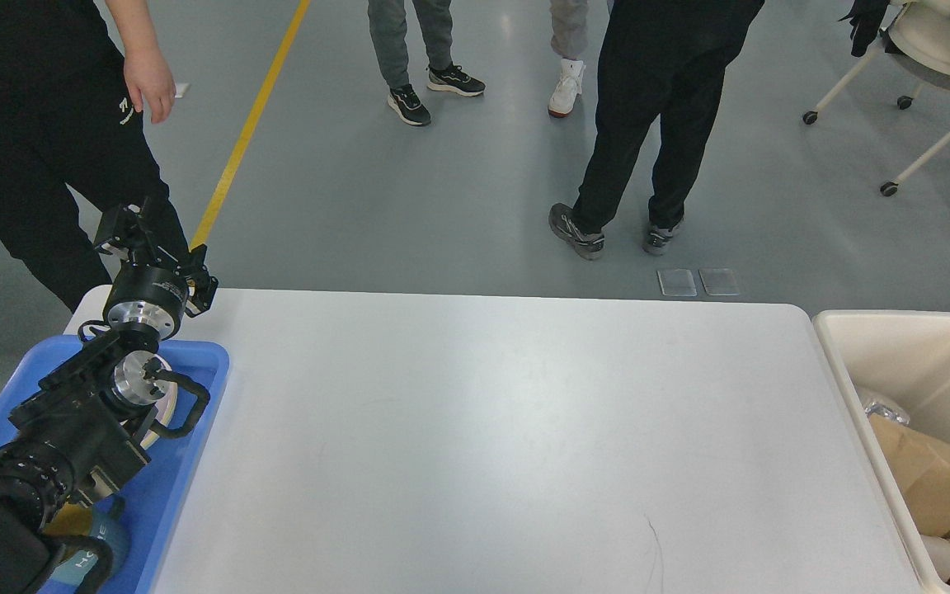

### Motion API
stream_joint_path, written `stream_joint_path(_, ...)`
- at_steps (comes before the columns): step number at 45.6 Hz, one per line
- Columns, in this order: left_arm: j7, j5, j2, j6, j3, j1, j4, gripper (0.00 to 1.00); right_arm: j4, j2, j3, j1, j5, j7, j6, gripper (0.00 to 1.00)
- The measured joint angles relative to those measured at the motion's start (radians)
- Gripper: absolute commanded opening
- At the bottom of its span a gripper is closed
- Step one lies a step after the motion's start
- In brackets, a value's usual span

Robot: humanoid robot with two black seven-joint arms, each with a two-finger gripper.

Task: Tidy desktop
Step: 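Lift the red can with the right gripper and drop it into the bin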

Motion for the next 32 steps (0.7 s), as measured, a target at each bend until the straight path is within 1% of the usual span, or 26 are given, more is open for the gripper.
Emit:
stream_joint_path(2,0.0,0.0,0.001,0.0,0.0,0.0,0.0,0.96,-0.04,0.004,0.036,-0.058,0.0,0.0,-0.004,0.07)
stream_joint_path(5,0.0,0.0,0.001,0.0,0.0,0.0,0.0,0.96,-0.113,0.019,0.09,-0.143,-0.001,0.0,-0.007,0.18)
stream_joint_path(8,0.0,0.0,0.0,0.0,0.0,0.0,0.0,0.96,-0.182,0.044,0.134,-0.213,-0.001,0.0,-0.008,0.24)
stream_joint_path(9,0.0,0.0,0.0,0.0,0.0,0.0,0.0,0.96,-0.207,0.052,0.147,-0.238,-0.001,0.0,-0.008,0.3)
stream_joint_path(10,0.0,0.0,0.0,0.0,0.0,0.0,0.0,0.96,-0.226,0.058,0.157,-0.257,-0.001,0.0,-0.008,0.38)
stream_joint_path(11,0.0,0.0,0.0,0.0,0.0,0.0,0.0,0.96,-0.243,0.064,0.165,-0.273,-0.001,0.001,-0.008,0.5)
stream_joint_path(12,0.0,0.0,0.0,0.0,0.0,0.0,0.0,0.96,-0.261,0.07,0.174,-0.288,-0.001,0.001,-0.008,0.63)
stream_joint_path(14,0.0,0.0,0.0,0.0,0.0,0.0,0.0,0.96,-0.298,0.083,0.192,-0.316,-0.002,0.001,-0.008,0.96)
stream_joint_path(15,0.0,0.0,0.0,0.0,0.0,0.0,0.0,0.96,-0.313,0.087,0.2,-0.327,-0.001,0.001,-0.008,1.0)
stream_joint_path(19,0.0,0.0,0.0,0.0,0.0,0.0,0.0,0.96,-0.39,0.101,0.248,-0.37,-0.002,0.003,-0.009,1.0)
stream_joint_path(25,0.0,0.0,0.0,0.0,0.0,0.0,0.0,0.96,-0.412,0.105,0.326,-0.387,-0.001,0.003,-0.005,1.0)
stream_joint_path(32,0.0,0.0,0.0,0.0,0.0,0.0,0.0,0.96,-0.421,0.097,0.528,-0.434,0.0,0.004,-0.008,1.0)
